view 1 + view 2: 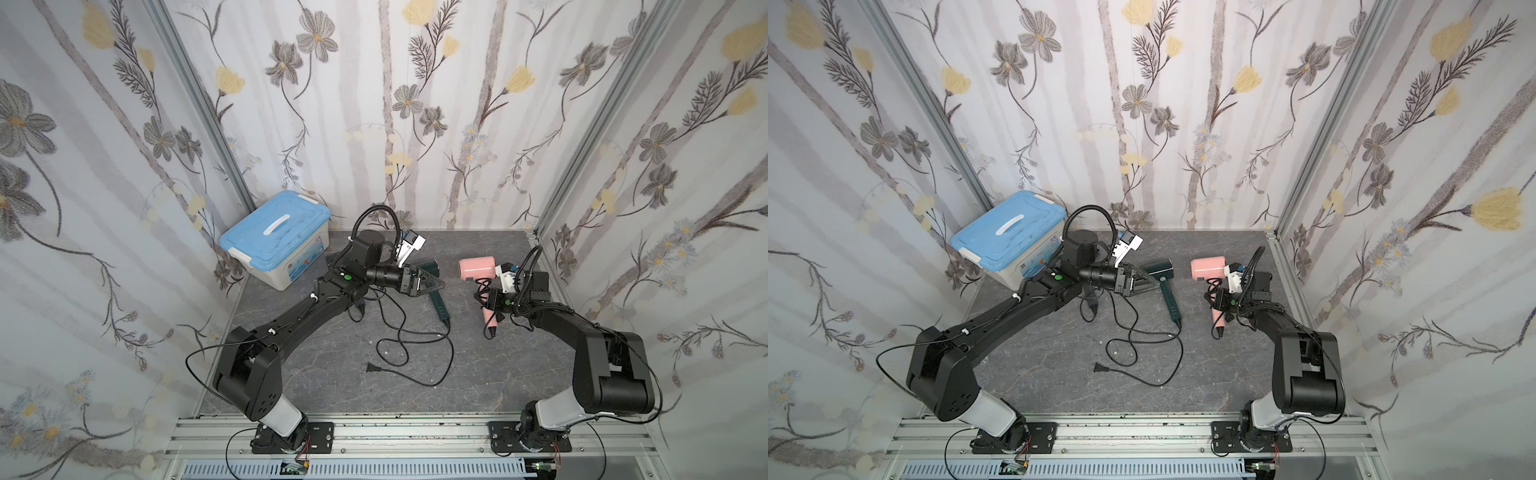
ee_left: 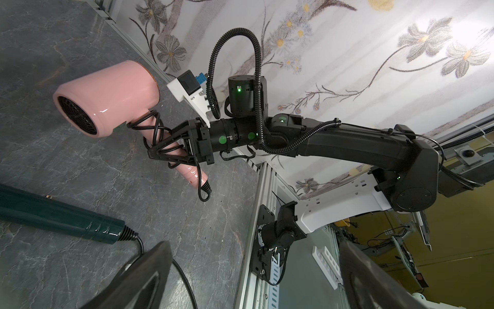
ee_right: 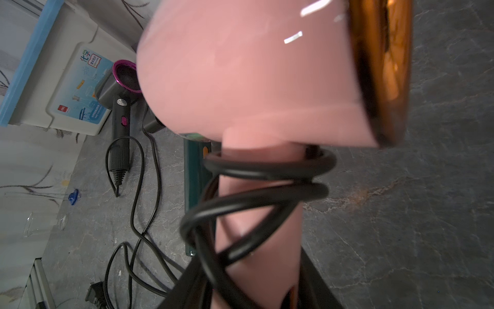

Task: Wrap the cord around the hair dryer
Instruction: Place the hair dryer at the center of the board.

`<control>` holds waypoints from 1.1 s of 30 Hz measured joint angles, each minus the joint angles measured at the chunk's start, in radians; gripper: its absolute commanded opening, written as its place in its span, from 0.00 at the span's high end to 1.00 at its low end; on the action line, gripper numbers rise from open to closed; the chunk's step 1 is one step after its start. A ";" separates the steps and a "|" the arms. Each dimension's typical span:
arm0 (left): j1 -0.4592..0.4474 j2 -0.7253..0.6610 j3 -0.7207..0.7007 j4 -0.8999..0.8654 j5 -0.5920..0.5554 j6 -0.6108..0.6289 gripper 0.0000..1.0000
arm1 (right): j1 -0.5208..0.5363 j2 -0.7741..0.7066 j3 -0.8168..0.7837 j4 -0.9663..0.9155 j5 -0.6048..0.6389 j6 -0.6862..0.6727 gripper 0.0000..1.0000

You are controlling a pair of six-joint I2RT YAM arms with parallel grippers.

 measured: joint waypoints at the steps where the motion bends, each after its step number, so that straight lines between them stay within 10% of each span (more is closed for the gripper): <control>1: 0.000 0.002 -0.001 0.000 0.000 0.000 0.00 | 0.000 0.008 0.002 0.000 0.002 0.000 1.00; 33: 0.011 0.114 0.010 -0.203 -0.219 0.237 0.00 | 0.000 0.121 0.039 -0.038 0.062 0.011 0.94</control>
